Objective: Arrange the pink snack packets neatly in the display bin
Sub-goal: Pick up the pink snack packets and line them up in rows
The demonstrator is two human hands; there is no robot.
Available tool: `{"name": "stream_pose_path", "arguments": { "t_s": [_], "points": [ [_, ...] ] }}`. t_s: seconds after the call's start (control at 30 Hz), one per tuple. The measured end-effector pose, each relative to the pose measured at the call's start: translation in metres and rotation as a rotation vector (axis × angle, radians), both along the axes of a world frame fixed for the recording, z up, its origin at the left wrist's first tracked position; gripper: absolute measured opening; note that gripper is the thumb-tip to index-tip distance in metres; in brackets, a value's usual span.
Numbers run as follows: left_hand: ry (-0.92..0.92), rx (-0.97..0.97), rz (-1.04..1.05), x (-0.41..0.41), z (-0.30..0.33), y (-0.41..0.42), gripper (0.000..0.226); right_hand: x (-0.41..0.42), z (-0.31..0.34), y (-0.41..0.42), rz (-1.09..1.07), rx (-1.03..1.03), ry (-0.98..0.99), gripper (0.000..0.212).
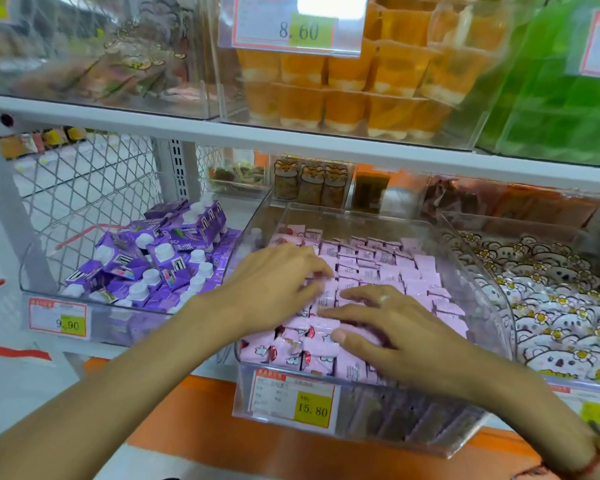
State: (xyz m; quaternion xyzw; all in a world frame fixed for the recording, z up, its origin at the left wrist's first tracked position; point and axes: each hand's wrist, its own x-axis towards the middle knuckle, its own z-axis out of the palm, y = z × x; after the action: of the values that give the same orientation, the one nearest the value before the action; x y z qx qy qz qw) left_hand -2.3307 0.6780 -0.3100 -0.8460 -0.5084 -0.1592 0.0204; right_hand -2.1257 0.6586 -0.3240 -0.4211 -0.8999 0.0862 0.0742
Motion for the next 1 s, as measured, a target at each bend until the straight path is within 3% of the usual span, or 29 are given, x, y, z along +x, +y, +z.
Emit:
{"name": "stream_pose_path", "arguments": {
  "t_s": [0.1,0.27,0.33,0.53,0.63,0.77,0.83,0.93,1.0],
  "points": [
    [0.047,-0.019,0.042,0.001,-0.002,0.006,0.032,-0.002,0.007,0.008,0.013,-0.012,0.003,0.058],
    [-0.078,-0.133,0.067,0.004,0.007,0.011,0.012,-0.007,0.014,0.015,0.008,-0.043,-0.024,0.037],
    [-0.113,-0.119,0.082,0.005,0.006,0.012,0.021,-0.006,0.013,0.014,0.011,-0.021,-0.02,0.038],
    [0.037,-0.117,0.066,0.007,0.004,0.016,0.026,0.003,0.005,0.013,0.046,-0.033,0.105,0.045],
    [-0.112,-0.135,0.053,0.004,0.005,0.016,0.009,0.007,0.003,0.013,0.04,-0.047,0.18,0.04],
    [-0.172,-0.136,0.056,0.003,0.003,0.013,0.009,0.005,0.001,0.011,0.046,-0.008,0.101,0.034],
    [-0.325,-0.134,0.038,0.005,0.002,0.011,0.008,0.004,0.003,0.012,0.046,-0.007,0.07,0.035],
    [-0.746,-0.16,-0.015,0.005,0.008,0.006,0.009,0.001,0.008,0.013,0.043,-0.03,0.035,0.034],
    [-0.923,-0.136,0.001,0.004,0.012,0.002,0.009,0.0,0.01,0.014,0.056,-0.045,0.015,0.03]
  ]
}}
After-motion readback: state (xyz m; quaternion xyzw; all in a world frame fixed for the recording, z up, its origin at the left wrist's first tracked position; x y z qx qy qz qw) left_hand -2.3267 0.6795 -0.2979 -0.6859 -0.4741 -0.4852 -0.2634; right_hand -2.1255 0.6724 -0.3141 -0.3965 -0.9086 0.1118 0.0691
